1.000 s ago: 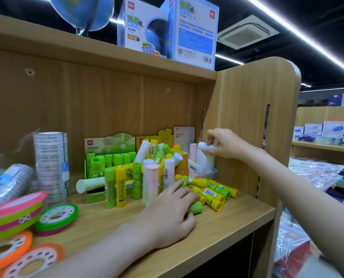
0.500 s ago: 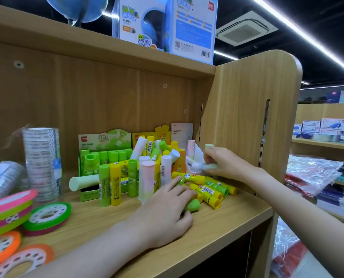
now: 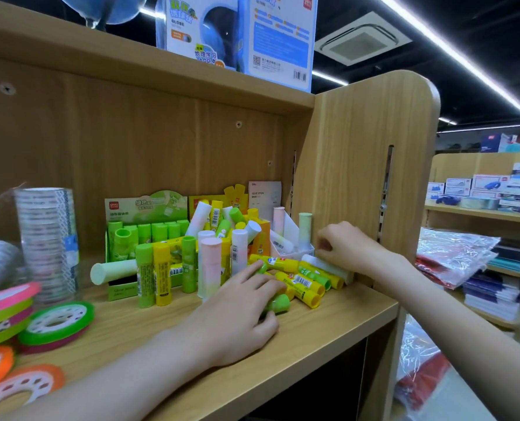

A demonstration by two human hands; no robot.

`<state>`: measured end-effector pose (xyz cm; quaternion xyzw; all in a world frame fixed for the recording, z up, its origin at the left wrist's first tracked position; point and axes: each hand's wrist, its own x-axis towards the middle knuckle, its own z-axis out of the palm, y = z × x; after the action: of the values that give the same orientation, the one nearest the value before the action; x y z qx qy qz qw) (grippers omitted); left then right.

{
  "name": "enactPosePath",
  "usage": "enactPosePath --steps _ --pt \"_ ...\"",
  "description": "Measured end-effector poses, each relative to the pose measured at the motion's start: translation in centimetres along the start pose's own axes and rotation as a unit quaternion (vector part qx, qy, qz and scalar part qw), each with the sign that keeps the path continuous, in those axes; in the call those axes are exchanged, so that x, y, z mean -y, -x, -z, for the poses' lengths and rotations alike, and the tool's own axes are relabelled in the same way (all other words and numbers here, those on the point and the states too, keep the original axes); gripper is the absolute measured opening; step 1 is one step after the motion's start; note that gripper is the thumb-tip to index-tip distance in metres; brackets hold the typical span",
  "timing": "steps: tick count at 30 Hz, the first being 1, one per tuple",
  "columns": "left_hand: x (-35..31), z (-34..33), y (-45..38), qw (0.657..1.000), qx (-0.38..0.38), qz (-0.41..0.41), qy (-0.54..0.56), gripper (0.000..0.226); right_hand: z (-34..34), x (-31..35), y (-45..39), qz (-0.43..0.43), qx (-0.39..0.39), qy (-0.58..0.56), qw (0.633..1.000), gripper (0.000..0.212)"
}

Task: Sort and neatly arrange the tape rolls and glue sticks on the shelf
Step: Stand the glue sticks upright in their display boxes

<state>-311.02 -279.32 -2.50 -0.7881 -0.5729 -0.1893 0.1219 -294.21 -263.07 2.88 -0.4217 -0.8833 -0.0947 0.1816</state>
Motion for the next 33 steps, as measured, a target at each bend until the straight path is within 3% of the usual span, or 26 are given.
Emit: enactPosePath --steps 4,7,9,11,18,21,24,28,33 --pt "0.0 0.1 0.1 1.0 -0.008 0.011 0.023 0.048 0.4 1.7 -3.5 0.037 -0.092 -0.041 0.994 0.011" --pt "0.1 0.0 0.0 1.0 -0.009 0.006 0.017 0.053 -0.7 3.4 -6.0 0.101 -0.079 0.16 0.979 0.02" --pt "0.3 -0.2 -0.1 1.0 -0.013 -0.01 0.001 0.071 -1.4 4.1 -7.1 0.113 -0.068 0.255 0.958 0.026" --pt "0.3 -0.2 0.0 1.0 -0.007 -0.019 -0.006 0.081 -2.1 4.4 -7.8 0.094 -0.054 0.275 0.955 0.024" --pt "0.3 -0.2 -0.1 1.0 -0.011 -0.025 -0.008 0.083 -3.1 4.6 -8.3 0.034 -0.008 0.26 0.965 0.033" --pt "0.1 -0.1 -0.1 1.0 -0.01 -0.011 -0.004 0.07 -3.0 4.3 -8.1 0.031 -0.024 0.206 0.978 0.03" --pt "0.1 -0.1 0.1 1.0 -0.012 -0.011 0.001 0.065 -2.1 3.3 -7.8 0.036 -0.041 0.051 0.997 0.027" --pt "0.1 -0.1 0.0 1.0 -0.001 -0.011 -0.005 0.064 0.0 2.0 -7.5 0.056 -0.114 -0.112 0.986 0.022" --pt "0.0 -0.1 0.0 1.0 -0.006 0.0 0.004 0.052 1.0 1.5 -7.8 0.063 -0.109 -0.141 0.982 0.022"
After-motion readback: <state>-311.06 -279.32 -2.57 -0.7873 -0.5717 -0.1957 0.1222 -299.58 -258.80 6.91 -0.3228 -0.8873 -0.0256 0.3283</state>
